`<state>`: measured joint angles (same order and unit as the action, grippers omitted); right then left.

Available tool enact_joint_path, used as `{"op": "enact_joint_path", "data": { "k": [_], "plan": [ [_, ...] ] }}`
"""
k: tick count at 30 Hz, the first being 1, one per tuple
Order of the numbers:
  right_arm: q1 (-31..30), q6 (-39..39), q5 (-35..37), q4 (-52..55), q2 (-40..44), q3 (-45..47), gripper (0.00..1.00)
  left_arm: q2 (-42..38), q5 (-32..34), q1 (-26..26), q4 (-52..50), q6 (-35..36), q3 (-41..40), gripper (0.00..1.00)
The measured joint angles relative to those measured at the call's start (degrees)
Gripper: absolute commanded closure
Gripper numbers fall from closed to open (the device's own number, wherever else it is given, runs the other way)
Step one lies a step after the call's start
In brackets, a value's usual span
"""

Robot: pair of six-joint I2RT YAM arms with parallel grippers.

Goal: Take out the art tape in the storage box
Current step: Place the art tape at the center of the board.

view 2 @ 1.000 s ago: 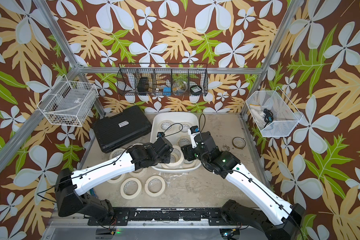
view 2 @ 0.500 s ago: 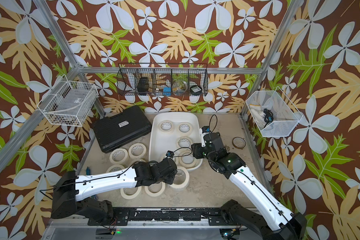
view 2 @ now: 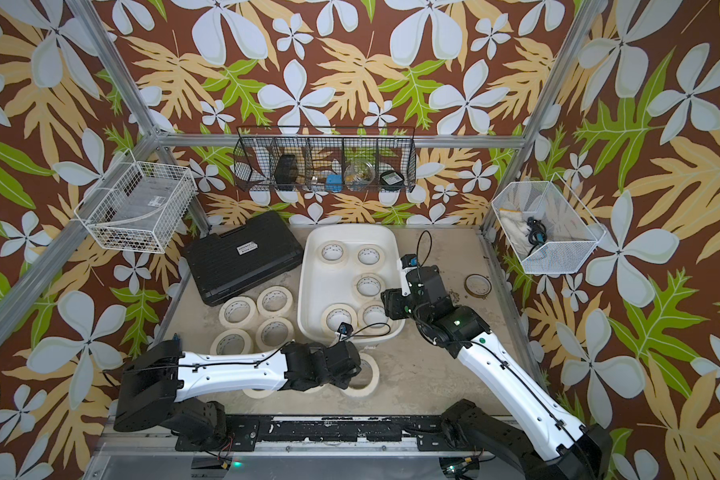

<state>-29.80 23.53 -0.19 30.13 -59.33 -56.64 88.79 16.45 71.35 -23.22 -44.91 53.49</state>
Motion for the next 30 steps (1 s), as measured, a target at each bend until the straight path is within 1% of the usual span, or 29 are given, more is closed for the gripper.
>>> {"op": "enact_joint_path", "data": {
  "k": [6,16,23,28,30],
  "plan": [
    [0.0,-0.07,0.55,0.24,0.07,0.31,0.4,2.29,2.6,0.0,2.27,-2.08,-1.16,1.0],
    [0.0,-0.42,0.74,0.2,0.17,1.68,0.4,4.55,4.72,0.0,5.01,-4.48,-2.6,1.0],
    [0.0,-0.46,0.52,0.17,-0.02,1.86,0.4,5.99,5.79,0.0,6.97,-4.9,-3.91,0.84],
    [0.0,-1.16,0.37,0.42,-0.09,1.75,0.4,5.6,6.03,0.02,7.89,-4.94,-4.76,0.78],
    [0.0,-1.25,0.33,0.7,-0.09,1.64,0.39,5.22,5.99,0.07,7.61,-4.94,-4.81,0.74]
  ]
}}
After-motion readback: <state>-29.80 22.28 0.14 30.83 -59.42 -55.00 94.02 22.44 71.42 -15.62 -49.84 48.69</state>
